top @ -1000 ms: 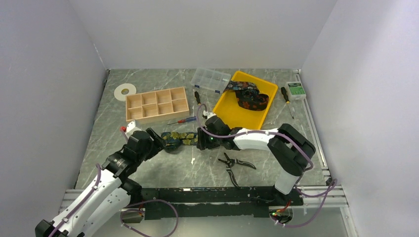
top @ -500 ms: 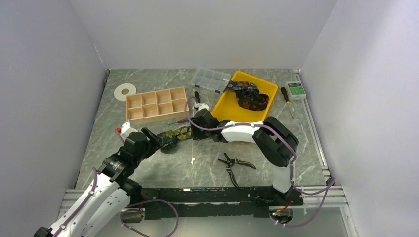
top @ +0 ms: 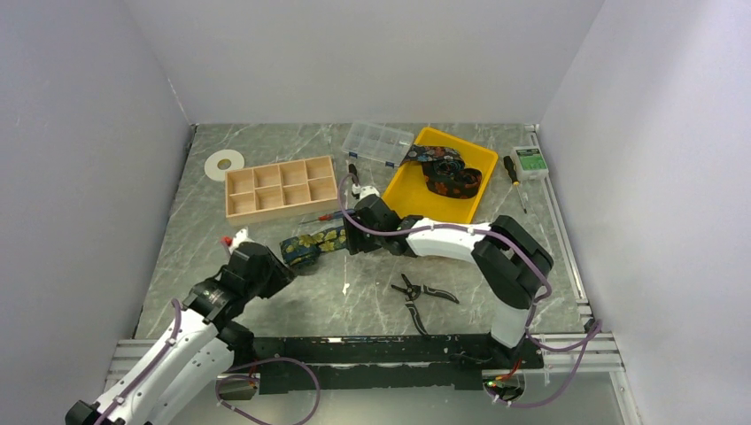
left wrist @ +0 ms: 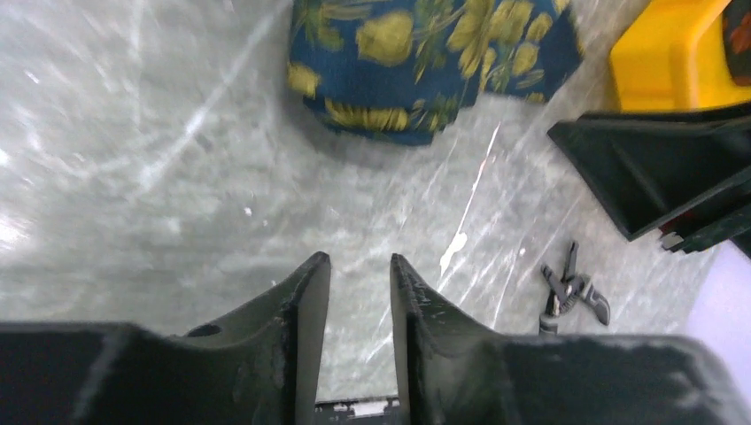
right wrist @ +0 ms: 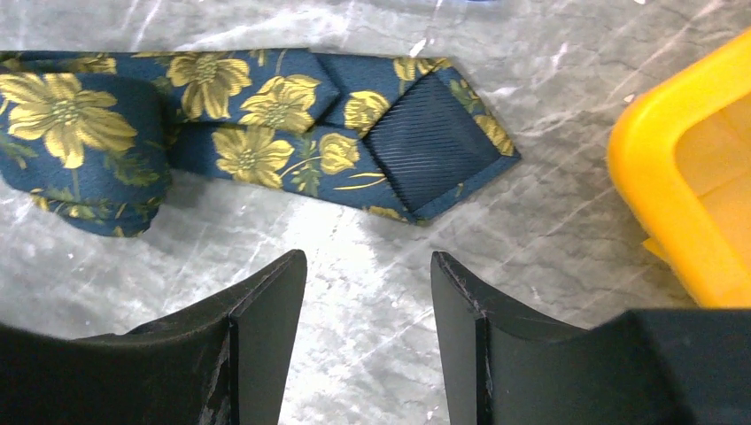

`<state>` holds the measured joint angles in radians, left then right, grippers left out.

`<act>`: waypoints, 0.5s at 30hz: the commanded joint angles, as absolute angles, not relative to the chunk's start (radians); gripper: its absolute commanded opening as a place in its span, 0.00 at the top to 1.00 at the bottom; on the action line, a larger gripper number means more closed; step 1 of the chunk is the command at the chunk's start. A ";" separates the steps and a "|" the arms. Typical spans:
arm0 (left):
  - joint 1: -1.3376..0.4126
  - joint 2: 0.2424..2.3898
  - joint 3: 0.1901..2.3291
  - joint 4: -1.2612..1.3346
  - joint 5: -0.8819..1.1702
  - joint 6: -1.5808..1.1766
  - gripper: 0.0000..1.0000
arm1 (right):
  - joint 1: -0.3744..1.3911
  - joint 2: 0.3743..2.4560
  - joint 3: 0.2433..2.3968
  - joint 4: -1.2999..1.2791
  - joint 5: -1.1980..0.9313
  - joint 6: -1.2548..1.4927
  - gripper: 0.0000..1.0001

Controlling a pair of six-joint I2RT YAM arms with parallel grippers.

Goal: Roll the ties
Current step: Roll the tie at the center of the board.

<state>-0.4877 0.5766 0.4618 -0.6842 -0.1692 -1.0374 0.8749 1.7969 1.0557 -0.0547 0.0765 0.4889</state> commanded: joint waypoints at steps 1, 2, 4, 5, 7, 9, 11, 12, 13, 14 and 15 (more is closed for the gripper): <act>-0.487 0.558 0.353 -0.604 0.051 -1.094 0.71 | 0.892 1.745 1.070 -0.040 0.026 0.484 0.42; -0.491 0.549 0.328 -0.585 0.066 -1.108 0.79 | 0.897 1.745 1.063 -0.035 0.026 0.488 0.42; -0.502 0.531 0.281 -0.542 0.076 -1.131 0.95 | 0.905 1.749 1.045 -0.018 0.021 0.503 0.42; -0.507 0.530 0.264 -0.524 0.076 -1.134 0.97 | 0.908 1.751 1.035 -0.006 0.014 0.509 0.43; -0.520 0.554 0.244 -0.490 0.065 -1.137 0.97 | 0.915 1.764 1.026 -0.004 0.005 0.521 0.43; -0.528 0.605 0.229 -0.425 0.054 -1.136 0.97 | 0.924 1.785 1.026 0.022 0.005 0.532 0.44; -0.532 0.674 0.215 -0.342 0.043 -1.139 0.97 | 0.926 1.800 1.024 0.032 0.004 0.547 0.45; -0.532 0.711 0.209 -0.301 0.034 -1.146 0.97 | 0.925 1.804 1.021 0.037 0.004 0.553 0.45; -0.532 0.753 0.203 -0.256 0.021 -1.148 0.97 | 0.926 1.805 1.017 0.041 0.003 0.557 0.45; -0.531 0.793 0.199 -0.225 0.003 -1.157 0.97 | 0.925 1.801 1.012 0.044 0.004 0.558 0.45; -0.532 0.836 0.197 -0.198 0.002 -1.169 0.97 | 0.926 1.796 1.008 0.043 0.003 0.558 0.45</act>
<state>-0.5282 0.7170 0.2173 -0.3992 0.0288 -1.1267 0.9257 1.8019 1.0225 -0.0154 0.0135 0.5327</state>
